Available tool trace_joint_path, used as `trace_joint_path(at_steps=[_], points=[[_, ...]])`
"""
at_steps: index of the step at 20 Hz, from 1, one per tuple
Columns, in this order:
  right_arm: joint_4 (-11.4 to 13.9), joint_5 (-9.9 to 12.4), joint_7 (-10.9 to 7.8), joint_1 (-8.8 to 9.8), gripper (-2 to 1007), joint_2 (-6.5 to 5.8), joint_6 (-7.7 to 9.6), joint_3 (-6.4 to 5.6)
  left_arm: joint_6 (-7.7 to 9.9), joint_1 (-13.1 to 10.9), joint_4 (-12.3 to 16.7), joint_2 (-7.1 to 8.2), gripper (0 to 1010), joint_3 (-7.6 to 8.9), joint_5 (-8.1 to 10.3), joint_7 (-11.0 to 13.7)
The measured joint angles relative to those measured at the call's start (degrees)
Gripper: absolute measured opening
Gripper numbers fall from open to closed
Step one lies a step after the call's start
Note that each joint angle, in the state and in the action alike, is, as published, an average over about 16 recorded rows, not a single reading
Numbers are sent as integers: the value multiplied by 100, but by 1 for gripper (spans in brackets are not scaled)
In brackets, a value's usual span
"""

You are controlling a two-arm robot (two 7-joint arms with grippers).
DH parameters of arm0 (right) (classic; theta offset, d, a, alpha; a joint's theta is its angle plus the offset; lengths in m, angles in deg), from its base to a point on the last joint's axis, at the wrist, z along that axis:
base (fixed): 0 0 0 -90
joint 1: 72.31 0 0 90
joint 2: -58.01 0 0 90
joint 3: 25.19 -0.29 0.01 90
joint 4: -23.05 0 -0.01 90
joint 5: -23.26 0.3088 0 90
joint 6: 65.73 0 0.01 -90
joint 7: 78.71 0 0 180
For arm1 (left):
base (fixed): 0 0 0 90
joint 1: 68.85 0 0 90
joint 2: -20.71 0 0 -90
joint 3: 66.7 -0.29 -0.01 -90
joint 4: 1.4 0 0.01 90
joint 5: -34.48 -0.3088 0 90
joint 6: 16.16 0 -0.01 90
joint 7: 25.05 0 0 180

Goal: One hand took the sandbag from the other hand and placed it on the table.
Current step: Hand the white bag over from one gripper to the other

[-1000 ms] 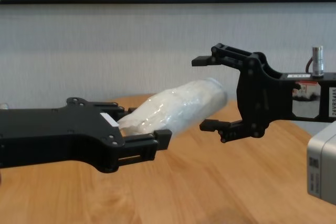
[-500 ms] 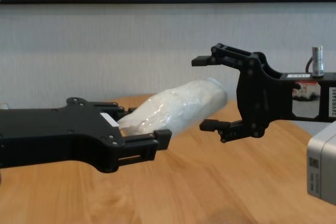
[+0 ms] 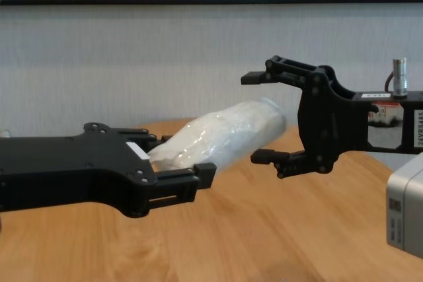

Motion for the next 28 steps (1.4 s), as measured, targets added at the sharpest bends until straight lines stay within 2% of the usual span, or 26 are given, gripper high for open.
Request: trace_joint_path(at_steps=[6,18,23,28], points=[[0,-1,0,0,824,0,0,0,0,0,0,0,558,0,0,0],[0,-1,0,0,480,0,-1,0,0,0,0,0,558,0,0,0],[0,-1,0,0,404,0,-1,0,0,0,0,0,558,0,0,0],[0,-1,0,0,379,0,-1,0,0,0,0,0,558,0,0,0]])
